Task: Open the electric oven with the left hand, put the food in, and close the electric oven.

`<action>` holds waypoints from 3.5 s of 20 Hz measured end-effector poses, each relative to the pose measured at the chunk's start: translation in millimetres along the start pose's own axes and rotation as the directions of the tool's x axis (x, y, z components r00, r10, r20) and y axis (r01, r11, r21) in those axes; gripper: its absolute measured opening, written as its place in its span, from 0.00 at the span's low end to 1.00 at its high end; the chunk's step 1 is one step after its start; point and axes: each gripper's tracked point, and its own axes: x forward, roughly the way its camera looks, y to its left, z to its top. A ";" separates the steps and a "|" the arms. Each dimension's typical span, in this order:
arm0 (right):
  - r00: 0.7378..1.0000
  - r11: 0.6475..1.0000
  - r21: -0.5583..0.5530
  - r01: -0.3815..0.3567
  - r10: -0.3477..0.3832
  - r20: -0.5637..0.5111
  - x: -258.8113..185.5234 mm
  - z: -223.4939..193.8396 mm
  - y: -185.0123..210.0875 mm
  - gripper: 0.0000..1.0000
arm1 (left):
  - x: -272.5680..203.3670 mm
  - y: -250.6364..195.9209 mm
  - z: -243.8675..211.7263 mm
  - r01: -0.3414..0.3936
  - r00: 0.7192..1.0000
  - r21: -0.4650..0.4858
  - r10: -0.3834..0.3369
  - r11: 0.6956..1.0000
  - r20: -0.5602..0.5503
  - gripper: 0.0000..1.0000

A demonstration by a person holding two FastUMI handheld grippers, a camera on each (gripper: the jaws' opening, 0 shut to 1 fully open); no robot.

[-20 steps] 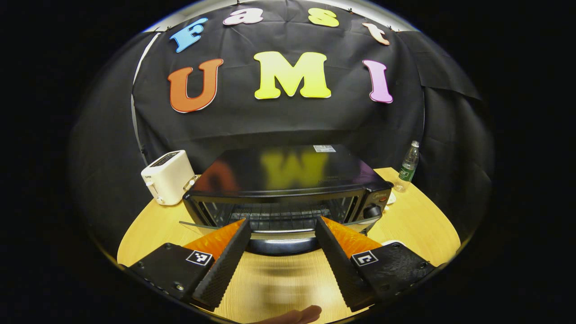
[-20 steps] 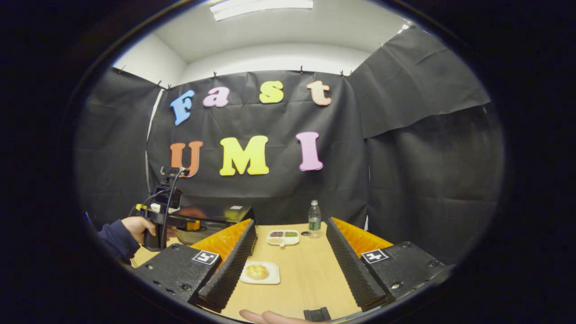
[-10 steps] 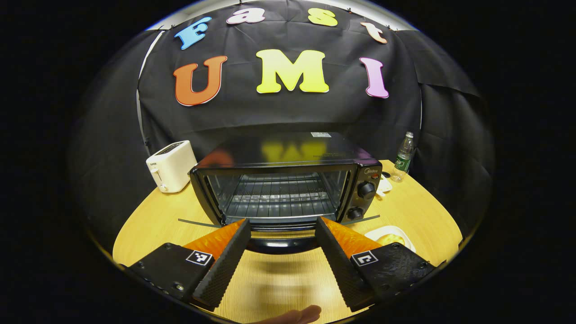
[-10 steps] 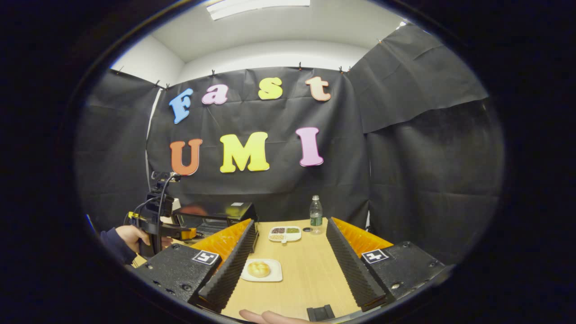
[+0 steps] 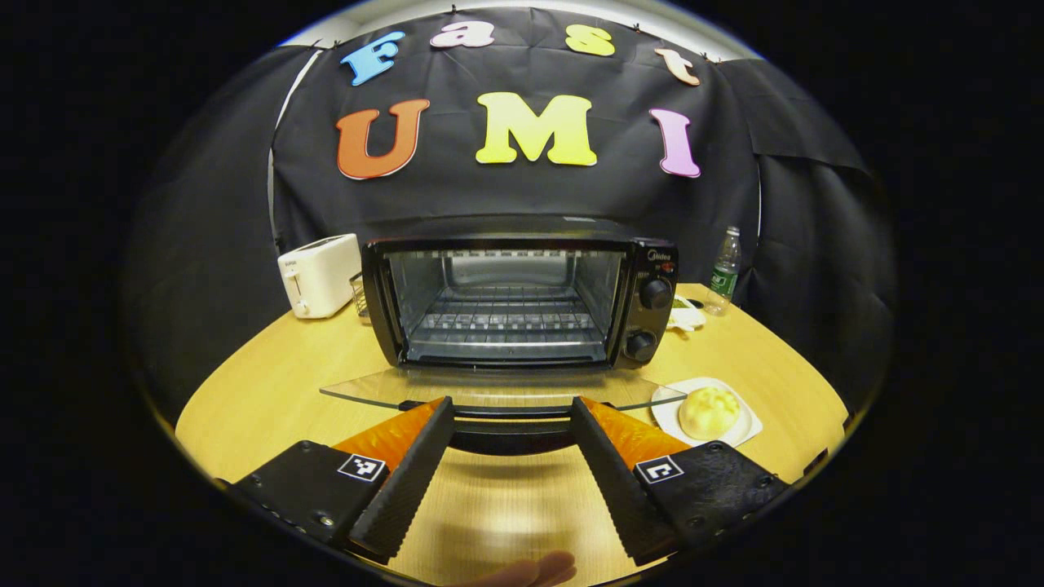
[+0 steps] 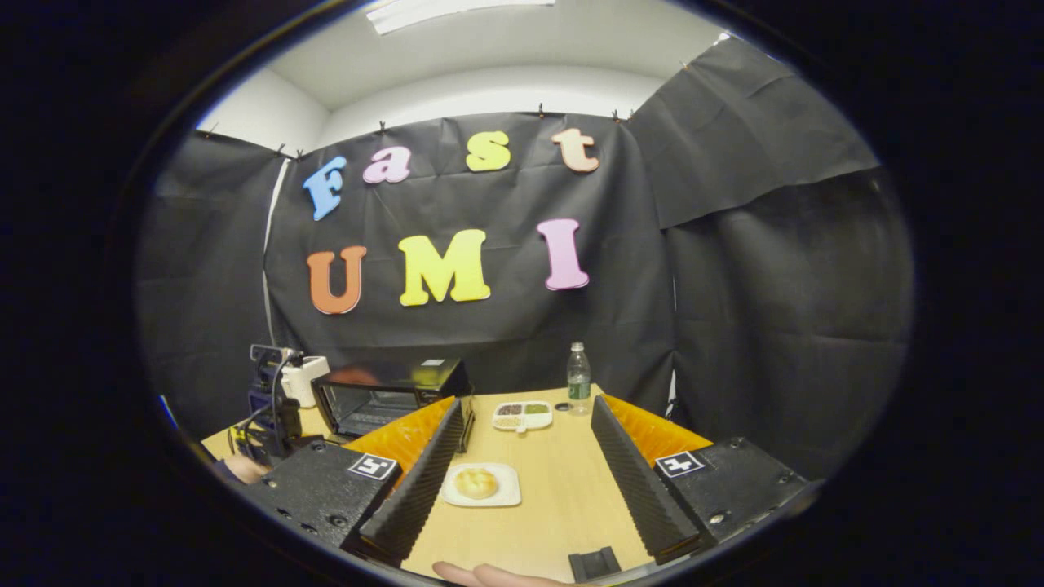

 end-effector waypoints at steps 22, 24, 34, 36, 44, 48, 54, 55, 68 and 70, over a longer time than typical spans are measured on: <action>0.995 0.999 -0.034 -0.027 0.024 -0.099 44.4 -54.0 35.5 0.97 | -71.5 20.8 44.4 -0.001 0.989 -0.025 0.004 1.000 0.147 0.94; 0.994 0.999 -0.037 -0.038 0.034 -0.108 54.7 -64.8 41.2 0.97 | -99.9 23.8 73.8 -0.011 0.976 -0.005 0.012 1.000 0.215 0.94; 0.961 0.995 -0.046 -0.084 0.068 -0.269 130.8 -170.0 63.0 0.98 | -216.2 11.6 141.6 -0.003 0.931 0.023 -0.005 1.000 0.364 0.93; 0.945 0.995 -0.039 -0.087 0.070 -0.318 143.9 -196.6 64.0 0.98 | -231.2 4.6 145.7 0.013 0.924 0.043 -0.028 0.999 0.382 0.93; 0.908 0.997 -0.039 -0.073 0.050 -0.417 167.4 -241.6 51.8 0.97 | -266.1 0.6 154.9 0.029 0.899 0.049 -0.047 0.998 0.436 0.94; 0.879 0.996 -0.022 -0.091 0.070 -0.473 176.9 -262.3 59.7 0.97 | -267.1 4.5 153.1 0.030 0.899 0.034 -0.042 0.999 0.437 0.94; 0.856 0.993 -0.038 -0.113 0.078 -0.511 198.4 -278.0 77.2 0.97 | -260.7 9.6 149.0 0.043 0.906 0.029 -0.051 0.999 0.420 0.94; 0.848 0.993 -0.038 -0.112 0.075 -0.525 201.5 -283.0 79.9 0.98 | -259.6 10.5 148.7 0.043 0.907 0.028 -0.050 0.999 0.417 0.94; 0.823 0.997 0.041 -0.071 0.082 -0.562 223.1 -282.4 87.5 0.90 | -247.3 24.7 133.8 0.038 0.928 0.005 -0.037 0.999 0.372 0.94; 0.835 0.996 0.066 -0.064 0.090 -0.543 216.0 -273.0 86.4 0.87 | -249.0 24.5 133.1 0.040 0.928 0.004 -0.038 0.999 0.371 0.93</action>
